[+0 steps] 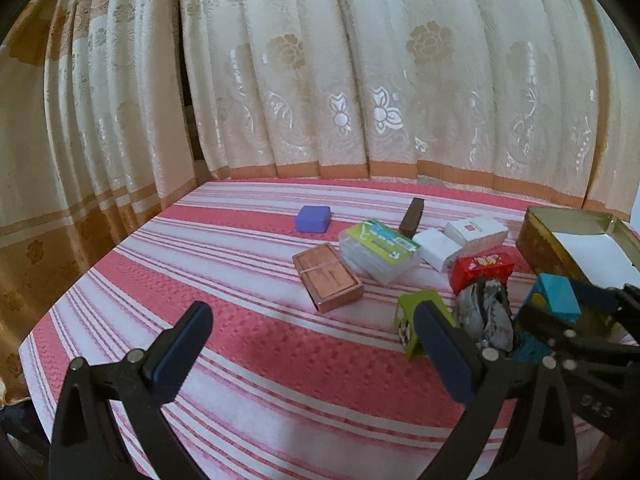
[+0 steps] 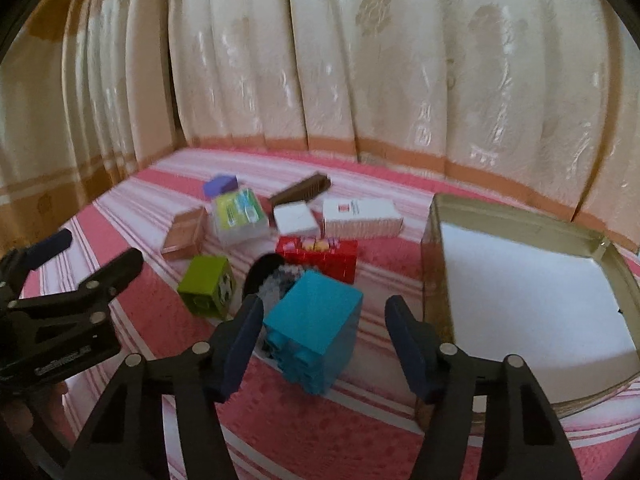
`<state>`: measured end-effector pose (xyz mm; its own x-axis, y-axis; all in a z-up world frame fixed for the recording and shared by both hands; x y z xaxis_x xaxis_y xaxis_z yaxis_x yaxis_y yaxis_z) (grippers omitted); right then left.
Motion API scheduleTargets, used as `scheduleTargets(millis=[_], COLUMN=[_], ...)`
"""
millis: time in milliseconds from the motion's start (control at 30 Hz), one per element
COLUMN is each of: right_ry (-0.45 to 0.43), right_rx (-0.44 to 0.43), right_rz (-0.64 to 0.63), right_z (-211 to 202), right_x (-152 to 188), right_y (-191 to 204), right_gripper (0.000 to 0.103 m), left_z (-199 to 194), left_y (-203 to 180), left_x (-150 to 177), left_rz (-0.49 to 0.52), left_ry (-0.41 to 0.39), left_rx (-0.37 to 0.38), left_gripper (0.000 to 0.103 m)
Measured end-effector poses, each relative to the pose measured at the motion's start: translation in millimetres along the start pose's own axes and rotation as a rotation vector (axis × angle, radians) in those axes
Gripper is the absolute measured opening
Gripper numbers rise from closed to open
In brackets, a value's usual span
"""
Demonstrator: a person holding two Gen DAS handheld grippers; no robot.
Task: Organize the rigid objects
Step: 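Grasp the teal lego block with the right tool while the left tool grasps the black bristled object, then carry the teal block with the right tool while the left tool carries the black object over the tin tray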
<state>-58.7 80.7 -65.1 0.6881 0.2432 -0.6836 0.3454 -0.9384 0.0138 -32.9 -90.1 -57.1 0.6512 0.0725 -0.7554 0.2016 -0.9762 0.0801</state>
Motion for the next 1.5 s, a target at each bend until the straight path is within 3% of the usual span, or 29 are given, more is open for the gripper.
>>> scheduleTargets(millis=[67,233,433,533,667,833,1033,1167,1200,1500], right_ry=[0.037,0.024,-0.143,-0.229,-0.278,-0.281,-0.276,-0.275,-0.273,-0.274], right_rx=[-0.017,-0.018,-0.041,0.021,0.096,0.106,0.117,0.136,0.135,0.106], right_rz=[0.005,0.009,0.088,0.151,0.23,0.32,0.293,0.269,0.27,0.314], right_z=[7.0,5.3,-36.2,-56.1,-68.9,-73.8,-72.6,-69.9,-69.5,-71.7], right_x=[2.2,2.6,-13.3,-20.1,-22.2,-19.3,-19.8,-19.2,-19.0,-18.3], right_y=[-0.9,-3.0,-24.6,-49.1,-83.6,-112.9,-109.9,-106.1,-106.7,-113.7], right_gripper=[0.049,0.049,0.049,0.049,0.049,0.049,0.049,0.049,0.049,0.049], left_z=[0.5,-0.4,-2.5,-0.7,1.5,27.8,59.8,60.0,59.5,43.7], left_y=[-4.5,-16.0,-46.2,-71.2,-105.0,-132.8,-141.6,-143.5,-143.2,-117.8], left_x=[0.2,-1.7,-9.3,-14.6,-18.7,-17.7,-0.8,2.8,1.6,-9.6], left_rz=[0.012,0.047,0.069,0.103,0.173,0.224,0.225,0.25,0.249,0.082], left_ry=[0.005,-0.002,0.002,0.013,0.038,0.132,0.266,0.268,0.267,0.205], left_rx=[-0.002,-0.008,0.101,0.165,0.238,0.249,0.242,0.235,0.243,0.363], left_gripper=[0.101,0.101,0.095,0.094,0.084,0.066,0.059,0.052,0.045,0.043])
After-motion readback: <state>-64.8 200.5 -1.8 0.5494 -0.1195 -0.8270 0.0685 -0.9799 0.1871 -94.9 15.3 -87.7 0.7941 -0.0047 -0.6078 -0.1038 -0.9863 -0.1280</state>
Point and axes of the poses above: each gripper's, at about its wrist camera, not at the fingertips, and z roughly the way its jaws point, y to its left, x to its underside, the point moved 9 cm from there along z, roughly the way its jaws point, and after that the axes turned 9 degrees about y, right-handed, at the moved point
